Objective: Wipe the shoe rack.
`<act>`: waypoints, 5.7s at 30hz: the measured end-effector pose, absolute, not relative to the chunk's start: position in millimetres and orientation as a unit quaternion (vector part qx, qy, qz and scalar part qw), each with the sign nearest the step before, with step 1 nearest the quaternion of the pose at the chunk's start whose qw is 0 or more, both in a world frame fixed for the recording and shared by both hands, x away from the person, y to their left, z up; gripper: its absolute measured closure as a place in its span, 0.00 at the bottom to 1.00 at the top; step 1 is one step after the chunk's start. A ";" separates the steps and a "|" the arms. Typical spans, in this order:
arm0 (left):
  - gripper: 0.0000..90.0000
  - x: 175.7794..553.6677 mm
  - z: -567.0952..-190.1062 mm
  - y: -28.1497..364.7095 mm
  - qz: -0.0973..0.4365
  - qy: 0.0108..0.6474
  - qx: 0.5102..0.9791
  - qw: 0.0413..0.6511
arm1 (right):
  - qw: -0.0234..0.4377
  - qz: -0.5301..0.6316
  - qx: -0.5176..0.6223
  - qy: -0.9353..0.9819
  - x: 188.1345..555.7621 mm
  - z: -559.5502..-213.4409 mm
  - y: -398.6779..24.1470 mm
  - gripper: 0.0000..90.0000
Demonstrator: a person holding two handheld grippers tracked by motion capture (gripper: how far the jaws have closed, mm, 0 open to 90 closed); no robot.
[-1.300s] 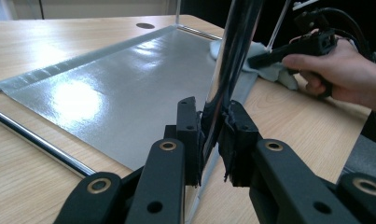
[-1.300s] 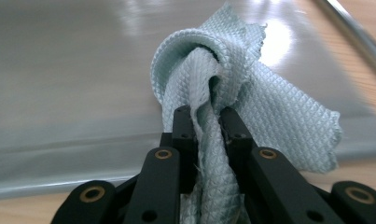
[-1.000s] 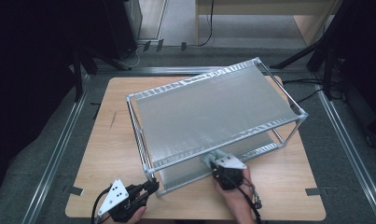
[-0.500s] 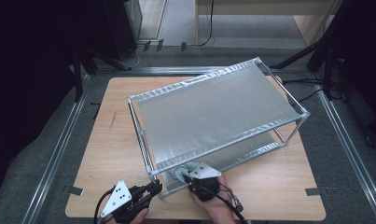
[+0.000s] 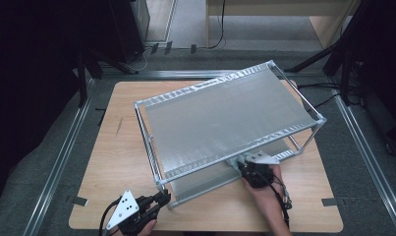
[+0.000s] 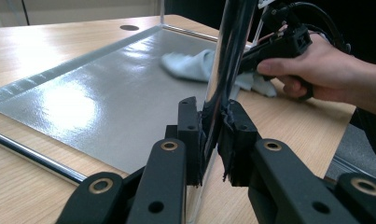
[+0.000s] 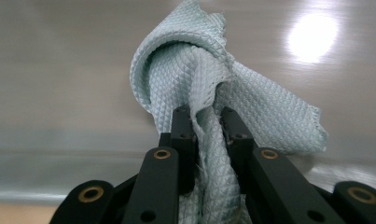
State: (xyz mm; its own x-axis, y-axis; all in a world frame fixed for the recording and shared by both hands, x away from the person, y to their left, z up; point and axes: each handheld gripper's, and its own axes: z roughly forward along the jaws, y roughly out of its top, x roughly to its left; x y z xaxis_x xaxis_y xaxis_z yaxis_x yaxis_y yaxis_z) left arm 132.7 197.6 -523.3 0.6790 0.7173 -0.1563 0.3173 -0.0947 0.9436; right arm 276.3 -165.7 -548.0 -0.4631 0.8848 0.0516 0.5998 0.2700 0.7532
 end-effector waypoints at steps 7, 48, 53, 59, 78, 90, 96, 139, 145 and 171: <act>0.89 133.0 -523.5 198.2 0.177 0.355 0.721 0.568 | 0.225 0.356 0.547 0.724 293.9 -546.6 -218.9 0.84; 0.88 134.9 -523.1 201.1 0.174 0.361 0.718 0.569 | 0.207 0.381 0.522 0.735 266.4 -549.7 -163.7 0.90; 0.88 135.3 -523.2 200.7 0.172 0.363 0.717 0.569 | 0.185 0.389 0.471 0.770 250.0 -551.2 -119.6 0.90; 0.88 135.3 -523.4 200.1 0.174 0.362 0.718 0.569 | 0.158 0.402 0.414 0.801 231.2 -552.5 -80.3 0.90; 0.88 136.3 -523.5 203.4 0.178 0.363 0.716 0.569 | 0.219 0.362 0.497 0.757 274.5 -544.2 -183.8 0.89; 0.88 138.3 -523.4 208.4 0.183 0.369 0.714 0.566 | 0.259 0.354 0.617 0.654 289.1 -539.1 -282.6 0.89; 0.88 139.0 -523.3 209.0 0.183 0.375 0.711 0.567 | 0.252 0.354 0.602 0.670 287.4 -542.2 -268.4 0.89; 0.89 131.4 -524.2 185.8 0.174 0.352 0.720 0.572 | 0.132 0.403 0.340 0.839 205.9 -546.0 -73.2 0.89; 0.89 133.0 -524.2 190.0 0.177 0.356 0.719 0.570 | 0.151 0.383 0.396 0.821 231.2 -547.2 -125.1 0.89; 0.88 138.2 -524.1 197.9 0.179 0.375 0.710 0.568 | 0.237 0.327 0.549 0.732 299.9 -545.9 -235.2 0.90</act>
